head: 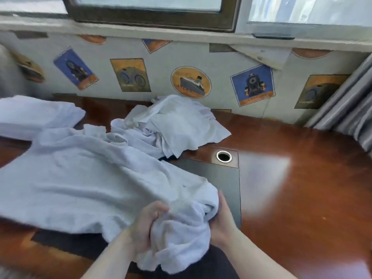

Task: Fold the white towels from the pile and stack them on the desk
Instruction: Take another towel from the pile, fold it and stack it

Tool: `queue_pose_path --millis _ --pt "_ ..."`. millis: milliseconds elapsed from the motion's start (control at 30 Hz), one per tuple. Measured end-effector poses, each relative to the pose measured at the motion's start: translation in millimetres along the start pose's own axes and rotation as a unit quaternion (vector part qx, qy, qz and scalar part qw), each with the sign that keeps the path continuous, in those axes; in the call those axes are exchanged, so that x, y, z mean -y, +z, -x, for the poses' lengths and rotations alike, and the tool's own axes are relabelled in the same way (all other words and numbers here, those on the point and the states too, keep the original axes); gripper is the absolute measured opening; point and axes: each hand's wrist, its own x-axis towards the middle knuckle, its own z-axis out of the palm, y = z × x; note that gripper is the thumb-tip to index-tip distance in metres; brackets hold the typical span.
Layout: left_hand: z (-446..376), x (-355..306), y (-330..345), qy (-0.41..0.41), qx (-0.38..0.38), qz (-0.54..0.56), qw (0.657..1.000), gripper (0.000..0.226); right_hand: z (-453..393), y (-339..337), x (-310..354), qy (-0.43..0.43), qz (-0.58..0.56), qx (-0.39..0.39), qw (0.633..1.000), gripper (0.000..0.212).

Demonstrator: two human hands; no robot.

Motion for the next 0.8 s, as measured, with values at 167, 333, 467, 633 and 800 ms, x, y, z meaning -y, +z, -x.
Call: queue_pose_path --millis 167,333,467,633,800 --pt "31 25 -12 0.012 -0.195 -0.228 0.954 0.039 -7 33 52 -0.004 0.11 -0.008 0.994 0.012" --pt "7 53 6 0.12 -0.311 -0.24 0.912 0.029 28 72 135 -0.232 0.118 0.045 0.965 0.043" --pt "-31 57 36 0.184 -0.314 -0.238 0.9 0.04 90 53 194 -0.371 0.014 0.113 0.922 0.042" --pt "-64 59 60 0.217 -0.418 -0.254 0.845 0.016 89 -48 127 -0.095 0.172 -0.051 0.979 0.015" --pt "-83 65 94 0.168 -0.434 -0.398 0.79 0.045 83 -107 44 0.048 0.396 0.194 0.896 0.059"
